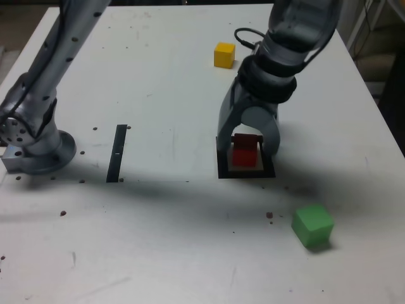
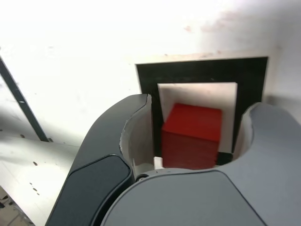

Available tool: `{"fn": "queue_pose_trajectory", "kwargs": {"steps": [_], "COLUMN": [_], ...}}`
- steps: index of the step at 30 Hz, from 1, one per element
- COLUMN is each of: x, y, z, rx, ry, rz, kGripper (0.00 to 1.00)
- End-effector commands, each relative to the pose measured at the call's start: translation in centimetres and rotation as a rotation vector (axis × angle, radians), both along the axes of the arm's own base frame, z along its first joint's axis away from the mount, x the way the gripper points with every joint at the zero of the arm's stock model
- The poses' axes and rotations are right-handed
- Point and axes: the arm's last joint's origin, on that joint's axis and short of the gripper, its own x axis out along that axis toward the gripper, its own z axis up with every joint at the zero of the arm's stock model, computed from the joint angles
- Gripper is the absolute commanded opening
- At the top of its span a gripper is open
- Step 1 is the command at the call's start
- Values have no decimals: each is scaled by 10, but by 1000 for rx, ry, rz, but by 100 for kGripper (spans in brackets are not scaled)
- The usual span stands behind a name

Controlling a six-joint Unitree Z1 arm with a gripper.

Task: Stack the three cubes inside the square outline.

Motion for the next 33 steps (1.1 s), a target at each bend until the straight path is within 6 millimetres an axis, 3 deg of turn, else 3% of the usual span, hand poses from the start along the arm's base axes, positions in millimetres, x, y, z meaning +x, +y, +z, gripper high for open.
{"fn": "queue_pose_trajectory", "kwargs": {"steps": [1,11,33], "x": [-4,-23,-51], "y": [6,38,187], "z": [9,33,39], "rx": [2,28,27], "ry": [-21,-49,-46], "rz": [5,20,-34], "kGripper": [99,99,99]}}
